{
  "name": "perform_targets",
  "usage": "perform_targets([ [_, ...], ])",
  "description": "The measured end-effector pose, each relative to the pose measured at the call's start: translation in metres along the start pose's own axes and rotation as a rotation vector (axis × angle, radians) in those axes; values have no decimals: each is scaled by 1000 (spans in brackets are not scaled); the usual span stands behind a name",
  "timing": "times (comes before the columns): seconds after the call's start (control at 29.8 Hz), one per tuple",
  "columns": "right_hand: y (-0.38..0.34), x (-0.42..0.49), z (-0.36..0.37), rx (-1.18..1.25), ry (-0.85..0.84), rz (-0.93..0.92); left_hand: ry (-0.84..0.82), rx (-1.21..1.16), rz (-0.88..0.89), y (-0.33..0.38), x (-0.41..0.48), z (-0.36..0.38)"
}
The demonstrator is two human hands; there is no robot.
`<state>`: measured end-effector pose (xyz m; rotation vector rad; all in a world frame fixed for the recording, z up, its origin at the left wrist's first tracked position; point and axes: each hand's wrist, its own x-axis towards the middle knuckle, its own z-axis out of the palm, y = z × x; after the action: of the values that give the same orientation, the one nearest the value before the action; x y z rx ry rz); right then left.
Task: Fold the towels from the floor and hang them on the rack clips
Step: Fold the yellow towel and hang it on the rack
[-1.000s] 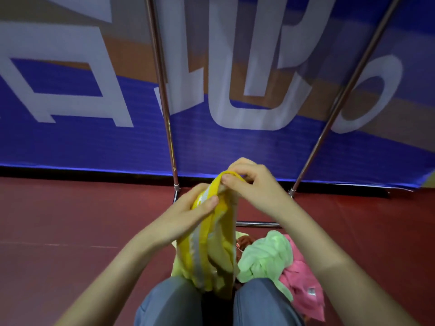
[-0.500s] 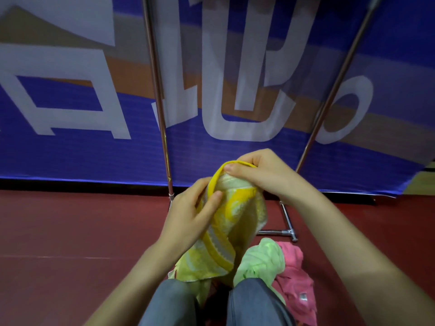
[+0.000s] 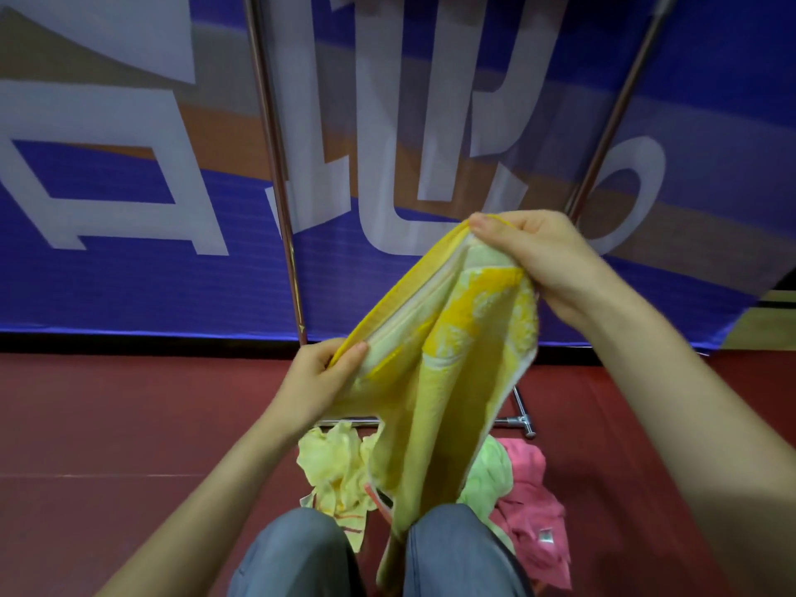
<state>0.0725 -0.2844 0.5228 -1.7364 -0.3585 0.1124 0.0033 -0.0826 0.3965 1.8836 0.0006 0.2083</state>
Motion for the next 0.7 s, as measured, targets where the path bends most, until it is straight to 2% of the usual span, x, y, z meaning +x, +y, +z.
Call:
perform_targets([
  [0.17, 16, 2, -35, 30, 118, 63, 2, 143, -28, 3, 15, -38],
  [0.27, 30, -1, -48, -16, 139, 114, -22, 161, -14, 8, 22, -60],
  [0.37, 39, -3, -53, 49, 155, 162, -78, 194, -26, 10, 25, -72],
  [0.54, 51, -5, -57, -118, 151, 199, -287, 83, -232, 12, 20, -84],
  [0.64, 60, -5, -62, -239, 146, 217, -308, 37, -310, 18, 19, -81],
  [0.7, 65, -5, -63, -263, 150, 230, -228, 25, -348, 20, 21, -73],
])
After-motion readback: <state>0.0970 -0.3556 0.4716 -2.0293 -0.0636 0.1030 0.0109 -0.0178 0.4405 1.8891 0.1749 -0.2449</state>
